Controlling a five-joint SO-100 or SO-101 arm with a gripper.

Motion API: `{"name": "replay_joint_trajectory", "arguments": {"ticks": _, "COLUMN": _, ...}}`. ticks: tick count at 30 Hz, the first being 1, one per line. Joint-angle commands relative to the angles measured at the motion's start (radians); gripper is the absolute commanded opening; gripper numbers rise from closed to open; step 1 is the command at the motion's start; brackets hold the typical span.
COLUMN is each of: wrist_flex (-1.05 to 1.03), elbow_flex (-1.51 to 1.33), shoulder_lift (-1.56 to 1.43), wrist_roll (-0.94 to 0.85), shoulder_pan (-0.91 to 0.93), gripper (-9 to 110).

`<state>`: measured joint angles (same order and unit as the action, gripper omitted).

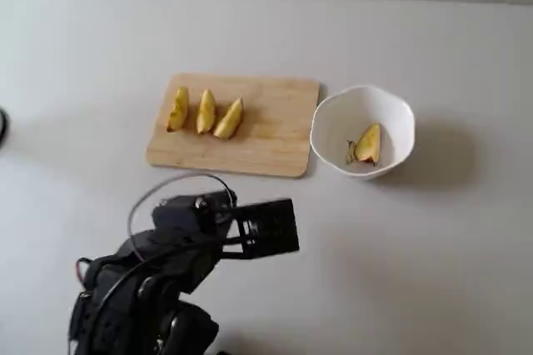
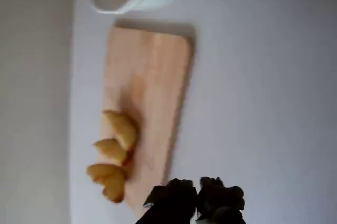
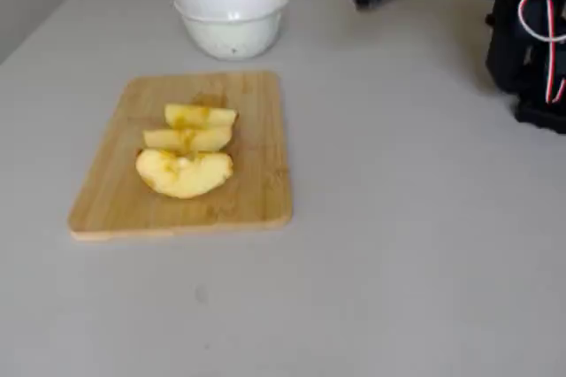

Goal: Pick up the rightmost apple slice from the cutting board and place it into the bowl

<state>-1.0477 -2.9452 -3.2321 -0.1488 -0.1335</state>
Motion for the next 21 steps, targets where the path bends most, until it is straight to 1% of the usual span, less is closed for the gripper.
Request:
{"name": "replay_joint_trajectory", "arguments": {"ticks": 1, "wrist_flex": 0.006, "elbow_flex": -0.089, "shoulder_lift": -0.06, "wrist_roll": 0.098, "shoulder_pan": 0.012, "gripper": 0}}
{"name": "replay_joint_trajectory", "arguments": {"ticks": 8, "wrist_flex": -0.097, "elbow_flex": -0.064, "shoulder_lift": -0.06, "wrist_roll": 0.242, "shoulder_pan": -0.008, "gripper": 0}}
{"name": "replay_joint_trajectory", "arguments": {"ticks": 13, "wrist_flex": -0.135, "elbow_flex": -0.054, "shoulder_lift": -0.06, "wrist_roll": 0.245, "shoulder_pan": -0.014, "gripper": 0}}
{"name": "replay_joint_trajectory", "arguments": {"ticks": 21, "wrist_flex": -0.137, "elbow_flex": -0.054, "shoulder_lift": -0.058, "wrist_roll": 0.238, "shoulder_pan": -0.023, "gripper": 0}}
